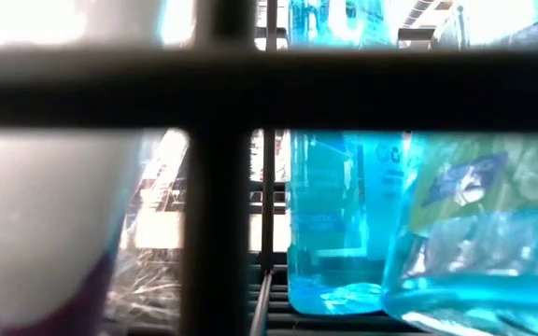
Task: Pick & Place toothbrushing station
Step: Put the blue toothbrush into the black mesh organizer
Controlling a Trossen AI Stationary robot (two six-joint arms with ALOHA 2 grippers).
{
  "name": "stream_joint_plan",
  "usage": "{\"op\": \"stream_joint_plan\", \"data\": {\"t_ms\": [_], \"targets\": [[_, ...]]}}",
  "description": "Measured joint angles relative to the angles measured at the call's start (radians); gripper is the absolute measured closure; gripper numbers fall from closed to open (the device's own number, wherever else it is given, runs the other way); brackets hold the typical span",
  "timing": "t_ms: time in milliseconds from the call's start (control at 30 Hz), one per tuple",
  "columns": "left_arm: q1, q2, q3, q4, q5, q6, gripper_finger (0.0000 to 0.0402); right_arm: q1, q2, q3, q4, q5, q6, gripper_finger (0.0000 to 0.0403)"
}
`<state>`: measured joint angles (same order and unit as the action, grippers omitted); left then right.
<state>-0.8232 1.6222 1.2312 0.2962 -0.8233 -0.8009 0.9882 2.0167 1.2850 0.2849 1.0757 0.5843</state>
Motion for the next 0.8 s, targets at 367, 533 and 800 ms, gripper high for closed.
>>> {"op": "stream_joint_plan", "data": {"t_ms": [367,533,800], "targets": [[0.0,0.0,0.0,0.008,-0.012,0.0,0.0399,0.0,0.0,0.0,0.003,0.001,-0.009,0.0391],[0.006,0.0,0.0,0.013,-0.015,0.0,0.0399,0.0,0.0,0.0,0.003,0.001,-0.015,0.0378],[0.012,0.0,0.0,0.021,-0.015,0.004,0.0399,0.006,0.0,0.0,0.001,0.007,-0.019,0.032]]}}
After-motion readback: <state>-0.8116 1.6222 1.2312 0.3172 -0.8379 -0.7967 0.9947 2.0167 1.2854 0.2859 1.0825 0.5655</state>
